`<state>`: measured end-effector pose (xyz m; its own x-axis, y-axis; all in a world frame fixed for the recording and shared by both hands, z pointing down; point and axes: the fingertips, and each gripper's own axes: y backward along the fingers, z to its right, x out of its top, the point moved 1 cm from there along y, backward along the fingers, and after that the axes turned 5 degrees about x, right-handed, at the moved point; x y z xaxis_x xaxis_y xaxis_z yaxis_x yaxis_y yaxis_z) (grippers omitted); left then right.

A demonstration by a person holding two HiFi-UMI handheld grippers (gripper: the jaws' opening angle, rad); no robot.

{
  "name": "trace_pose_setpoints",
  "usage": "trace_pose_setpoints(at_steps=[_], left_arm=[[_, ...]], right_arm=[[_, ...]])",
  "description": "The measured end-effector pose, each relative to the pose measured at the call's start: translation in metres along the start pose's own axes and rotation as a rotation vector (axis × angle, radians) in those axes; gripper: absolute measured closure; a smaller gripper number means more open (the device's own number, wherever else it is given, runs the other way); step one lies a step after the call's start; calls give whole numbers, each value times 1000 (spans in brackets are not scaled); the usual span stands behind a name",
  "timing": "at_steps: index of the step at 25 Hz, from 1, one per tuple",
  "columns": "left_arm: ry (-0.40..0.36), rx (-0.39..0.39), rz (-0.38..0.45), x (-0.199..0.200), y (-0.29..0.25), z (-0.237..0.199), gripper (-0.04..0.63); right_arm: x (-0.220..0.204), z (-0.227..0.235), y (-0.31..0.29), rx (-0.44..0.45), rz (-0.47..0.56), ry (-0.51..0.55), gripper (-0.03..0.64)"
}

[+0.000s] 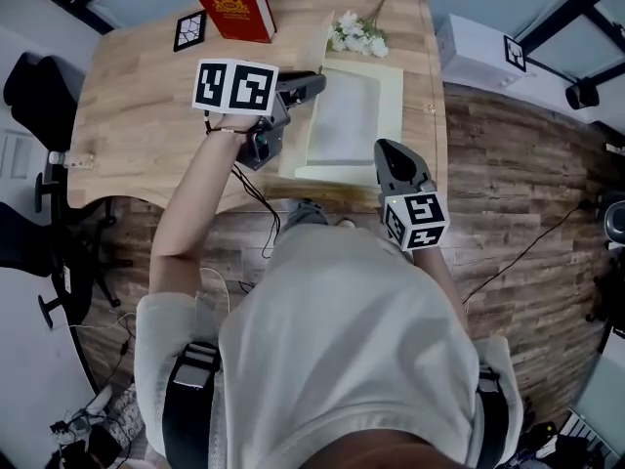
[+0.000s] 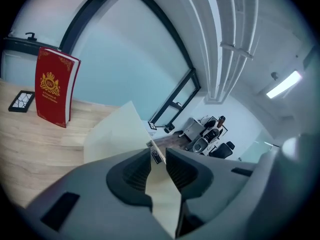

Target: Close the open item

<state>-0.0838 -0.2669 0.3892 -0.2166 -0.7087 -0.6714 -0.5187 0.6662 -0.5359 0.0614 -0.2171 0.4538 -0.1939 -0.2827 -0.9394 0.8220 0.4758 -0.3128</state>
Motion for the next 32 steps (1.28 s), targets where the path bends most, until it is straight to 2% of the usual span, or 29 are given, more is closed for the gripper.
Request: trace_pose_setpoints(at_steps=[7, 16, 26, 32], left_arm=[[18, -68, -22, -4, -21, 11, 517], [78, -143, -54, -10, -48, 21, 529], [79, -156, -93, -19, -73, 24, 562], [13, -128, -145, -29, -88, 23, 566]], right_arm=[[-4, 8, 9, -40, -2, -13, 597], [-10, 18, 21, -84, -10, -31, 597], [-18, 28, 36, -143, -14, -52, 597], [-22, 34, 43, -167, -21, -66, 597]])
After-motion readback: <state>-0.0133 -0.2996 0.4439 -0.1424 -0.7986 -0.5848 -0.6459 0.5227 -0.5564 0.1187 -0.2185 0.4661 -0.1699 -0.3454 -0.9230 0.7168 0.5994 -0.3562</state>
